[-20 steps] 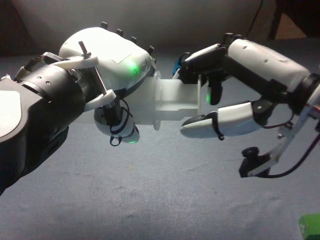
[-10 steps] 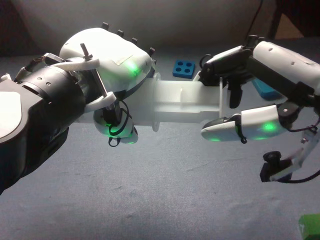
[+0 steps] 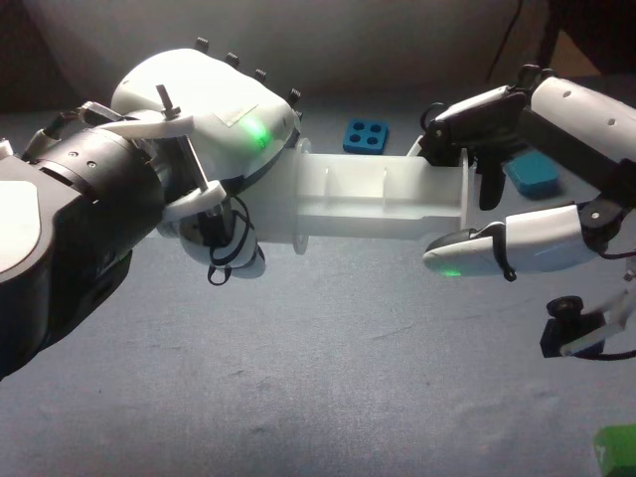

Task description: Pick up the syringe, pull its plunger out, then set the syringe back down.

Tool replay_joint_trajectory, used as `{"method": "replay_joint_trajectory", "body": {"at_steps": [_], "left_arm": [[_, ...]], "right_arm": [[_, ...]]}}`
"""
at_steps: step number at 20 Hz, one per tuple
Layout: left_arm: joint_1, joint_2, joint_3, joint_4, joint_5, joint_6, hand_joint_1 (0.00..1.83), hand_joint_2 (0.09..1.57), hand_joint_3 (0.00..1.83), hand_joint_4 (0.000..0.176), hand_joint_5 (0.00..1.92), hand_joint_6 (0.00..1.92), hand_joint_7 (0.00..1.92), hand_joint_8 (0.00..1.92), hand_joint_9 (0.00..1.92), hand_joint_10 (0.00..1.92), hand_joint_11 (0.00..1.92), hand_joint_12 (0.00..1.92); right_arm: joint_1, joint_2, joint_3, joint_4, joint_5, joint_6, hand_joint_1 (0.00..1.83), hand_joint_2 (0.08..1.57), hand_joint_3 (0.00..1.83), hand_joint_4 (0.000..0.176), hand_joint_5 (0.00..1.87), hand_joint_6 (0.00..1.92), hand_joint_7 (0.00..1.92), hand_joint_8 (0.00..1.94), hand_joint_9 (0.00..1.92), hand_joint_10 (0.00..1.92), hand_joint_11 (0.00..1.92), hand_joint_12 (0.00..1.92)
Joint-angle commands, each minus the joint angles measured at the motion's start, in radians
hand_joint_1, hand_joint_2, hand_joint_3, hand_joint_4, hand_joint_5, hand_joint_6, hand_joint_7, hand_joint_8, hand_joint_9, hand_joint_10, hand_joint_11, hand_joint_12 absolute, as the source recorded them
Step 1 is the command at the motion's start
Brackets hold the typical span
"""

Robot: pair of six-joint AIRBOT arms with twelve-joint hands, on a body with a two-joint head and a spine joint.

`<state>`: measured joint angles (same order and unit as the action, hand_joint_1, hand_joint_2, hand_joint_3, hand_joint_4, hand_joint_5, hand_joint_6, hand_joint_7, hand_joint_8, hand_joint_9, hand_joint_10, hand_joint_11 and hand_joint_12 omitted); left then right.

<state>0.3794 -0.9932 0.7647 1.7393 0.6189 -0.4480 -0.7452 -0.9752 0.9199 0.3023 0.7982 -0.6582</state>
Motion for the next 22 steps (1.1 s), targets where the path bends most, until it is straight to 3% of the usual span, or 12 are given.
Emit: {"method": "replay_joint_trajectory", "body": {"at_steps": [1, 6, 8, 11, 22], "left_arm": [[0.000, 0.017, 0.013, 0.072, 0.099, 0.048, 1.38, 1.12, 0.00, 0.000, 0.90, 0.86, 0.97, 1.04, 0.94, 1.28, 0.90, 1.20], [0.000, 0.017, 0.011, 0.072, 0.100, 0.048, 1.38, 1.13, 0.00, 0.000, 0.85, 0.93, 0.95, 1.07, 0.92, 1.29, 0.90, 1.22], [-0.001, 0.017, 0.011, 0.072, 0.100, 0.048, 1.39, 1.10, 0.00, 0.000, 0.91, 0.82, 1.03, 0.97, 1.00, 1.22, 0.91, 1.21], [-0.002, 0.017, 0.010, 0.072, 0.100, 0.048, 1.38, 1.13, 0.00, 0.000, 0.87, 0.91, 0.97, 1.06, 0.93, 1.28, 0.91, 1.20], [-0.001, 0.017, 0.009, 0.072, 0.100, 0.048, 1.38, 1.12, 0.00, 0.000, 0.89, 0.87, 0.97, 1.07, 0.92, 1.29, 0.91, 1.20]], "right_arm": [[0.005, 0.019, 0.006, 0.024, 0.169, 0.008, 1.39, 1.08, 0.00, 0.000, 0.94, 0.84, 1.12, 0.78, 1.00, 1.16, 0.96, 1.18], [0.003, 0.037, 0.006, 0.024, 0.178, 0.023, 1.39, 1.09, 0.00, 0.000, 0.91, 0.88, 1.09, 0.83, 1.00, 1.18, 0.97, 1.15], [0.001, 0.044, 0.006, 0.024, 0.181, 0.028, 1.39, 1.09, 0.00, 0.000, 0.91, 0.88, 1.09, 0.82, 1.00, 1.18, 0.98, 1.15], [-0.003, 0.050, 0.006, 0.024, 0.187, 0.031, 1.39, 1.08, 0.00, 0.000, 0.93, 0.86, 1.12, 0.78, 1.00, 1.15, 0.96, 1.15], [-0.046, 0.100, 0.006, 0.024, 0.215, 0.079, 1.39, 1.08, 0.00, 0.000, 0.92, 0.90, 1.11, 0.79, 1.01, 1.14, 0.97, 1.18]]}}
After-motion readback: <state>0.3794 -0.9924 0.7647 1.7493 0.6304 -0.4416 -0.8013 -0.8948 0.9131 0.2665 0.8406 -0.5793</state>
